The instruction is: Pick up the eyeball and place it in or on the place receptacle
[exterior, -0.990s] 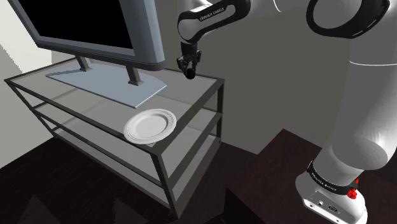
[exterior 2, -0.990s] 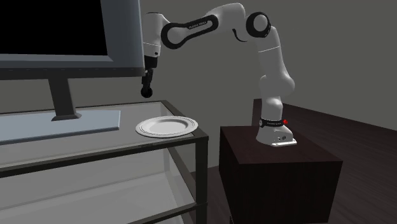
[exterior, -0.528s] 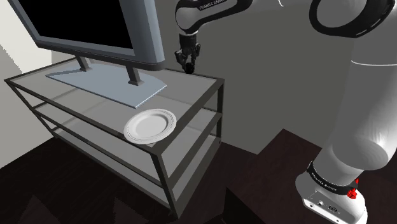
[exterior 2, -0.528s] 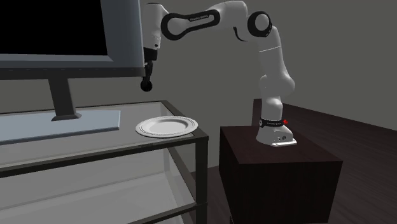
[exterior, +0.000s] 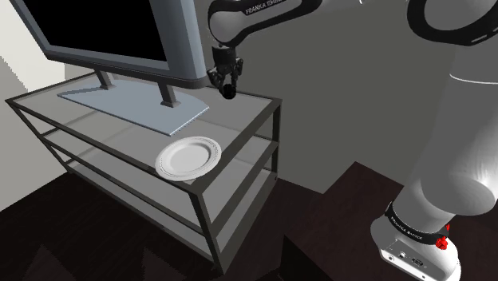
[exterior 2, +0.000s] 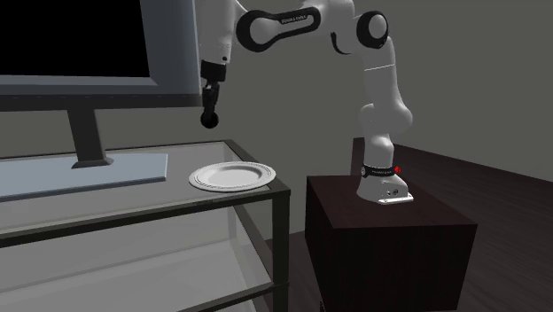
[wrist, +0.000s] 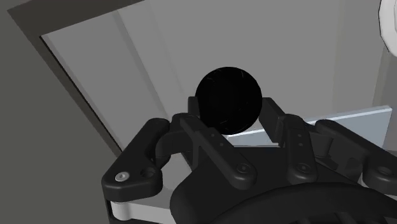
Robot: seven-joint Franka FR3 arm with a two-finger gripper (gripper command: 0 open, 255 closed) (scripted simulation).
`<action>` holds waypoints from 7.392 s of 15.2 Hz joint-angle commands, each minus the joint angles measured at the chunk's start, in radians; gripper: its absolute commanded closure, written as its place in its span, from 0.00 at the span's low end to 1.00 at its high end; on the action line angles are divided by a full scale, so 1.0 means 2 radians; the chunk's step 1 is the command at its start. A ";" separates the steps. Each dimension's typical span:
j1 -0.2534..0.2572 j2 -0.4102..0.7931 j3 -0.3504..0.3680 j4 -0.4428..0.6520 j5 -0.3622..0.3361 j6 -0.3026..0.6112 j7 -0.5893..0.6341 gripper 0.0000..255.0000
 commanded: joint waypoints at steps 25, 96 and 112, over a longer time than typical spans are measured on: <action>-0.026 -0.131 -0.004 -0.228 0.102 0.264 -0.130 0.00; 0.032 -0.079 0.049 -0.163 -0.008 0.178 0.065 1.00; 0.108 -0.024 0.098 -0.119 -0.085 0.153 0.227 1.00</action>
